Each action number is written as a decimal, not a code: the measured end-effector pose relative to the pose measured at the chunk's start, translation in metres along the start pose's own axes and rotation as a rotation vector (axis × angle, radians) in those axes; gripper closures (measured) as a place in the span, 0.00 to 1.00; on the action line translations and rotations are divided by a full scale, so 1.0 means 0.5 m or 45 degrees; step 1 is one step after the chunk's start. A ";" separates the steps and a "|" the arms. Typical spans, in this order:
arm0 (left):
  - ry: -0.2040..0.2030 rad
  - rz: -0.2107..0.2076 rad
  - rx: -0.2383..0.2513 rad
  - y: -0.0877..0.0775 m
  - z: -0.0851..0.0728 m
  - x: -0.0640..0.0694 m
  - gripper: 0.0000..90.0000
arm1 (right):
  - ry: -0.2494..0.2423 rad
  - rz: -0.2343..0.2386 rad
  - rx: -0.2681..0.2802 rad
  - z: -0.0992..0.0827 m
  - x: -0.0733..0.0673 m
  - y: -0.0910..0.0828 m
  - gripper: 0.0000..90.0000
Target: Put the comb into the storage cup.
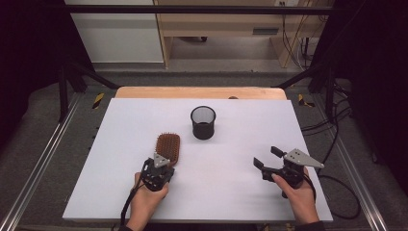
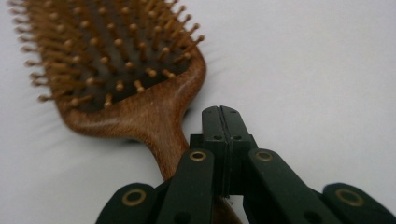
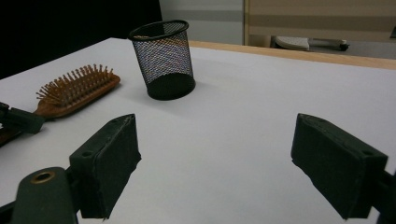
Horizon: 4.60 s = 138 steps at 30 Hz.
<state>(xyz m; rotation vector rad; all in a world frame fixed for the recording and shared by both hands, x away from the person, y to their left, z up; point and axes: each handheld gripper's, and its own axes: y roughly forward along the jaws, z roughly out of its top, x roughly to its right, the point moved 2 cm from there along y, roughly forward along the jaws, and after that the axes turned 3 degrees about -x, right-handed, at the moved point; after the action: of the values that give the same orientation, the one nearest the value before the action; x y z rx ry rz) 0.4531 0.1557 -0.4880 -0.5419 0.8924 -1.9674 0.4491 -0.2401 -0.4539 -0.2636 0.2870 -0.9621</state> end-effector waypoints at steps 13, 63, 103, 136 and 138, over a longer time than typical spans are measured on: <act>-0.042 0.042 -0.002 -0.021 -0.022 -0.061 1.00 | 0.000 0.009 -0.001 -0.001 -0.002 0.001 0.16; 0.169 0.044 0.102 -0.100 0.041 -0.157 0.42 | -0.011 0.023 -0.014 -0.002 -0.004 0.004 0.16; 0.278 -0.069 -0.143 -0.049 0.028 -0.151 0.06 | -0.025 0.048 -0.032 -0.005 -0.007 0.007 0.09; 0.298 -0.109 -0.208 -0.036 0.030 -0.141 0.22 | -0.029 0.045 -0.037 -0.006 -0.008 0.009 0.09; 0.296 -0.111 -0.214 -0.035 0.031 -0.140 0.26 | -0.029 0.045 -0.037 -0.006 -0.008 0.009 0.09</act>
<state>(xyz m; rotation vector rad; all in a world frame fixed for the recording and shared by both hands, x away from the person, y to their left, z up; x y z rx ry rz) 0.4899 0.2160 -0.4664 -0.4592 1.2056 -2.0748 0.4492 -0.2348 -0.4575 -0.2949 0.2845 -0.9199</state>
